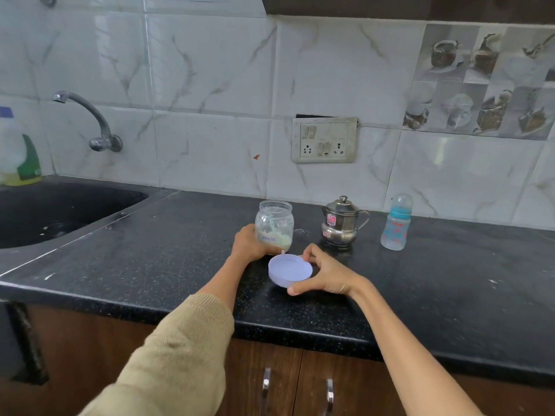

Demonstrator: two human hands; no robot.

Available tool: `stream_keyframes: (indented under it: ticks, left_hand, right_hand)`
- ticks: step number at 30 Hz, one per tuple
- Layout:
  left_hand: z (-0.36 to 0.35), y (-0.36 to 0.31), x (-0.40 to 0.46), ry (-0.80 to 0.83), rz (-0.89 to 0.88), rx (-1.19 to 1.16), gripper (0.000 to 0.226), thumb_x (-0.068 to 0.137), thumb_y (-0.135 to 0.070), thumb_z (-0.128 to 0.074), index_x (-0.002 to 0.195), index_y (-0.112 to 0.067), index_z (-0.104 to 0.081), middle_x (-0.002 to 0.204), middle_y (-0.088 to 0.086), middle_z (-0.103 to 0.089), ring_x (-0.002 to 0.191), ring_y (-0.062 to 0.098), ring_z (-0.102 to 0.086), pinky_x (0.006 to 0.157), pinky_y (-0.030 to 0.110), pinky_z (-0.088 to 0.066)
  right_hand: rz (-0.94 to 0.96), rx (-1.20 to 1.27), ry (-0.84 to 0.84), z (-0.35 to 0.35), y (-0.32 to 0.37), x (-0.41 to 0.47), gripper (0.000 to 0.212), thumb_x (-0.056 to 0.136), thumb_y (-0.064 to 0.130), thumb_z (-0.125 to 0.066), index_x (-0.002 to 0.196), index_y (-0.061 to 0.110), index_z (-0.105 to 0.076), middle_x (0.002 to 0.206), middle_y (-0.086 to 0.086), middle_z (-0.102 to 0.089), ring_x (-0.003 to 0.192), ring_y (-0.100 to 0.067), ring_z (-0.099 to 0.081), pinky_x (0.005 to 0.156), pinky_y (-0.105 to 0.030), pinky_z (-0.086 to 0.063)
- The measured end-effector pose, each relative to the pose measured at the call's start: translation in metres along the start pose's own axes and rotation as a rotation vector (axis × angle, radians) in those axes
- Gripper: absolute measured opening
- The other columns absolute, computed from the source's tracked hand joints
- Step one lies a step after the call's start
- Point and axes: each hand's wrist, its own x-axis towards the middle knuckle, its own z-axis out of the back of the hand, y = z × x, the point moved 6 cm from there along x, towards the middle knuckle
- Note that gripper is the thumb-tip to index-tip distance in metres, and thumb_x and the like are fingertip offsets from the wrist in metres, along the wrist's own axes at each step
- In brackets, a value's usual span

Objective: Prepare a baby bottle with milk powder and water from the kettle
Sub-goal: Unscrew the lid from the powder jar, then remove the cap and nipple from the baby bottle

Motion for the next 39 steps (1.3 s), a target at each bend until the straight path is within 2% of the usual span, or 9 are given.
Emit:
stream_keyframes:
  ticks: [5, 10, 14, 16, 21, 27, 31, 35, 39]
  left_hand:
    - [-0.002, 0.004, 0.011, -0.009, 0.004, -0.009, 0.068, 0.047, -0.034, -0.089, 0.106, -0.012, -0.063, 0.106, 0.005, -0.068, 0.099, 0.022, -0.062, 0.088, 0.037, -0.050]
    - [-0.004, 0.005, 0.010, -0.033, 0.014, -0.029, 0.086, 0.051, -0.036, -0.088, 0.122, -0.007, -0.048, 0.123, 0.009, -0.059, 0.111, 0.024, -0.056, 0.089, 0.031, -0.045]
    - [0.001, -0.002, -0.007, -0.195, 0.037, -0.184, 0.139, 0.055, -0.042, -0.086, 0.143, -0.003, 0.013, 0.156, 0.012, 0.004, 0.143, 0.025, -0.006, 0.112, 0.031, -0.016]
    - [0.005, -0.013, -0.017, -0.298, -0.036, -0.233, 0.138, 0.058, -0.051, -0.081, 0.143, -0.008, 0.019, 0.155, 0.007, 0.018, 0.143, 0.019, 0.007, 0.111, 0.026, -0.004]
    - [-0.007, -0.054, -0.051, -0.359, -0.209, -0.304, 0.134, 0.058, -0.057, -0.078, 0.145, -0.015, 0.015, 0.156, 0.000, 0.010, 0.143, 0.013, 0.002, 0.108, 0.021, -0.006]
    - [-0.051, -0.088, -0.075, -0.163, -0.266, -0.268, 0.126, 0.062, -0.053, -0.078, 0.146, -0.010, 0.006, 0.157, 0.006, -0.002, 0.143, 0.017, -0.007, 0.114, 0.028, -0.013]
    - [-0.080, -0.101, -0.079, -0.015, -0.260, -0.276, 0.128, 0.058, -0.054, -0.080, 0.147, -0.008, 0.000, 0.157, 0.008, -0.003, 0.143, 0.020, -0.009, 0.115, 0.032, -0.014]
    - [-0.110, -0.113, -0.075, 0.125, -0.250, -0.287, 0.110, 0.054, -0.049, -0.084, 0.141, -0.011, -0.027, 0.145, 0.007, -0.037, 0.132, 0.023, -0.037, 0.103, 0.029, -0.033]
    - [-0.138, -0.126, -0.060, 0.174, -0.194, -0.304, 0.113, 0.059, -0.049, -0.081, 0.144, -0.008, -0.020, 0.149, 0.010, -0.031, 0.135, 0.024, -0.033, 0.105, 0.032, -0.031]
  right_hand:
    - [0.003, -0.200, -0.094, -0.011, -0.002, 0.009, 0.059, 0.054, 0.054, -0.083, 0.075, 0.030, -0.033, 0.094, 0.003, -0.053, 0.096, -0.020, -0.046, 0.088, -0.041, -0.037]
    - [0.010, -0.395, -0.114, -0.015, 0.002, 0.011, 0.059, 0.056, 0.064, -0.076, 0.073, 0.033, -0.029, 0.112, 0.004, -0.055, 0.105, -0.018, -0.043, 0.102, -0.046, -0.030]
    - [0.025, -0.362, -0.057, -0.014, 0.000, 0.006, 0.061, 0.054, 0.067, -0.074, 0.077, 0.036, -0.027, 0.133, 0.011, -0.052, 0.120, -0.018, -0.042, 0.104, -0.050, -0.026]
    - [0.036, -0.232, -0.081, -0.006, 0.000, 0.002, 0.061, 0.052, 0.070, -0.072, 0.081, 0.037, -0.030, 0.138, 0.016, -0.048, 0.128, -0.018, -0.041, 0.108, -0.053, -0.021]
    - [0.051, 0.106, -0.306, 0.038, -0.002, -0.016, 0.083, 0.040, 0.074, -0.073, 0.104, 0.029, -0.044, 0.134, 0.007, -0.050, 0.129, -0.015, -0.041, 0.111, -0.046, -0.031]
    - [0.052, 0.253, -0.491, 0.086, -0.017, -0.038, 0.065, 0.067, 0.043, -0.079, 0.118, 0.020, -0.044, 0.132, -0.001, -0.052, 0.124, -0.014, -0.047, 0.099, -0.028, -0.038]
    - [0.019, 0.307, -0.605, 0.112, -0.034, -0.052, 0.070, 0.075, 0.039, -0.075, 0.131, 0.015, -0.039, 0.140, -0.006, -0.046, 0.134, -0.022, -0.038, 0.109, -0.036, -0.033]
    - [-0.027, 0.335, -0.693, 0.135, -0.054, -0.059, 0.083, 0.072, 0.042, -0.076, 0.138, 0.016, -0.033, 0.144, -0.007, -0.039, 0.134, -0.021, -0.038, 0.111, -0.036, -0.033]
    - [-0.087, 0.318, -0.771, 0.156, -0.078, -0.056, 0.092, 0.069, 0.042, -0.078, 0.142, 0.015, -0.028, 0.148, -0.008, -0.034, 0.131, -0.021, -0.038, 0.101, -0.030, -0.034]
